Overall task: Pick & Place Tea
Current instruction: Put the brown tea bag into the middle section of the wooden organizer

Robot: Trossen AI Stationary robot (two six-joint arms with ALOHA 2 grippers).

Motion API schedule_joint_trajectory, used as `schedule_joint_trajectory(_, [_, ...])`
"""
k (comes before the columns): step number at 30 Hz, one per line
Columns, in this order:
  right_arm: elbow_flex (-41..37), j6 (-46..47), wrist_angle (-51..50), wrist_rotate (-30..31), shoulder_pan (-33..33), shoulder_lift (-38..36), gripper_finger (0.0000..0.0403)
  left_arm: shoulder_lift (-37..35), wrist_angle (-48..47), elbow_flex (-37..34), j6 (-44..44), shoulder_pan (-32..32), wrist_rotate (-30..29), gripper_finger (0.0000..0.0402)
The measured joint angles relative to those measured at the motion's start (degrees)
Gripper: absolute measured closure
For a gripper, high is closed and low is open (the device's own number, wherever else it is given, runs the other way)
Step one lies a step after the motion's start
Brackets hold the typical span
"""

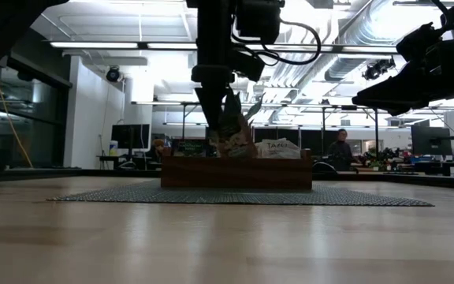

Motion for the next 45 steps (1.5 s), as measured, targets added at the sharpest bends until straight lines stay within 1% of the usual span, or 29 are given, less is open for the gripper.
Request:
schedule_joint_trajectory(18, [0.0, 0.0, 0.0, 0.0, 0.0, 0.0, 0.0245, 0.0, -2.3, 0.0, -1.1, 0.3, 0.1, 0.0402])
schedule_joint_trajectory(23, [0.0, 0.0, 0.0, 0.0, 0.0, 0.0, 0.0247, 0.0, -2.5, 0.0, -1.1, 0.3, 0.7, 0.0402])
schedule_joint_trajectory(25, [0.0, 0.0, 0.0, 0.0, 0.0, 0.0, 0.0247, 0.0, -2.7, 0.0, -1.1, 0.3, 1.8, 0.0402])
schedule_joint_trajectory(39, [0.0, 0.0, 0.0, 0.0, 0.0, 0.0, 0.024, 0.0, -1.0, 0.0, -0.1, 0.3, 2.5, 0.04])
schedule_joint_trajectory(45, [0.0, 0.0, 0.0, 0.0, 0.0, 0.0, 0.0244, 0.0, -1.0, 0.0, 0.2, 0.3, 3.0, 0.04])
